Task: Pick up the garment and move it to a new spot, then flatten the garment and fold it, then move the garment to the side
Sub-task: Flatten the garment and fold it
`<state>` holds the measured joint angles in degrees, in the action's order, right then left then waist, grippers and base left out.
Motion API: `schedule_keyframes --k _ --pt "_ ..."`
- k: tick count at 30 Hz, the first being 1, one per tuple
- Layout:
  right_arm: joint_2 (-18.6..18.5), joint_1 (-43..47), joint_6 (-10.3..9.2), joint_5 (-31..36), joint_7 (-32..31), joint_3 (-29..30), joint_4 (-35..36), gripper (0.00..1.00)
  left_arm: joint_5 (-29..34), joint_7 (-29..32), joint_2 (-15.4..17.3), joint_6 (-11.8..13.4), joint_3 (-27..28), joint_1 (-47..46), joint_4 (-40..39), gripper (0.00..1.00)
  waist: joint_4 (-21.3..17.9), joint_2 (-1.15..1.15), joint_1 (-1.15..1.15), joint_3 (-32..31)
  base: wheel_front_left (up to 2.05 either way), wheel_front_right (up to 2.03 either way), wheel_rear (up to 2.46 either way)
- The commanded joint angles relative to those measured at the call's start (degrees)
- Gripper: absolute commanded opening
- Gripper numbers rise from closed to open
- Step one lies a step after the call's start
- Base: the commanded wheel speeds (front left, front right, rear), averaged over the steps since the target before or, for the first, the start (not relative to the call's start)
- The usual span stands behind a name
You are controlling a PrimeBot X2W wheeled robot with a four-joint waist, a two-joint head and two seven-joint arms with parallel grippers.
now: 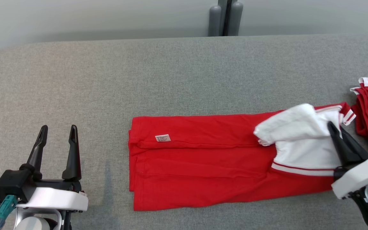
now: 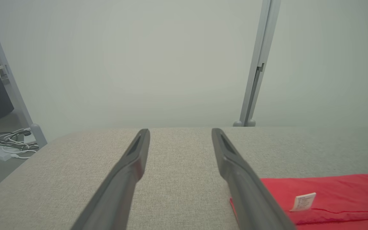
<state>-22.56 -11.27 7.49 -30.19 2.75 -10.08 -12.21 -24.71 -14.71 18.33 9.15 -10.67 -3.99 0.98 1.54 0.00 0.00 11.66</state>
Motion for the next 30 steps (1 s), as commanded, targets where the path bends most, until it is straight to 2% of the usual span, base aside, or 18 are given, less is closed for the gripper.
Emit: schedule_keyframes --k 1,7,12,20,22,30 --pt "0.13 -0.57 0.01 0.91 -1.05 -0.68 2.74 0.00 0.18 -0.19 0.15 0.31 -0.07 0.18 0.20 1.00 -0.06 0.00 0.00 -0.53 0.00 0.00 0.00" --pt "3.44 -1.59 0.01 1.25 -6.17 -5.21 12.52 0.00 0.03 0.12 0.04 0.27 -0.64 0.37 0.33 1.00 0.22 0.00 0.00 -1.97 0.00 0.00 0.00" --pt "7.80 -4.83 0.02 0.27 -8.86 -11.57 15.22 0.00 -0.07 0.23 -0.18 0.15 -1.29 -0.31 0.33 1.00 1.06 0.00 0.00 -2.40 0.00 0.00 0.00" --pt "16.82 -10.77 0.01 -3.05 -6.65 -20.61 7.80 0.00 -0.14 0.15 -0.90 -0.52 -2.56 -1.65 0.67 1.00 4.20 0.00 0.00 -1.85 0.00 0.00 0.00" --pt "17.57 -11.30 0.02 -3.87 -6.02 -21.39 6.47 0.00 -0.14 0.12 -1.04 -0.64 -2.74 -1.69 0.75 1.00 4.65 0.00 0.00 -1.72 0.00 0.00 0.00" --pt "19.50 -14.82 0.02 -6.18 -1.30 -26.37 -5.96 0.00 -0.34 -0.11 -1.96 -1.57 -3.66 -2.84 2.09 1.00 7.29 0.00 0.00 -0.68 0.00 0.00 0.00"
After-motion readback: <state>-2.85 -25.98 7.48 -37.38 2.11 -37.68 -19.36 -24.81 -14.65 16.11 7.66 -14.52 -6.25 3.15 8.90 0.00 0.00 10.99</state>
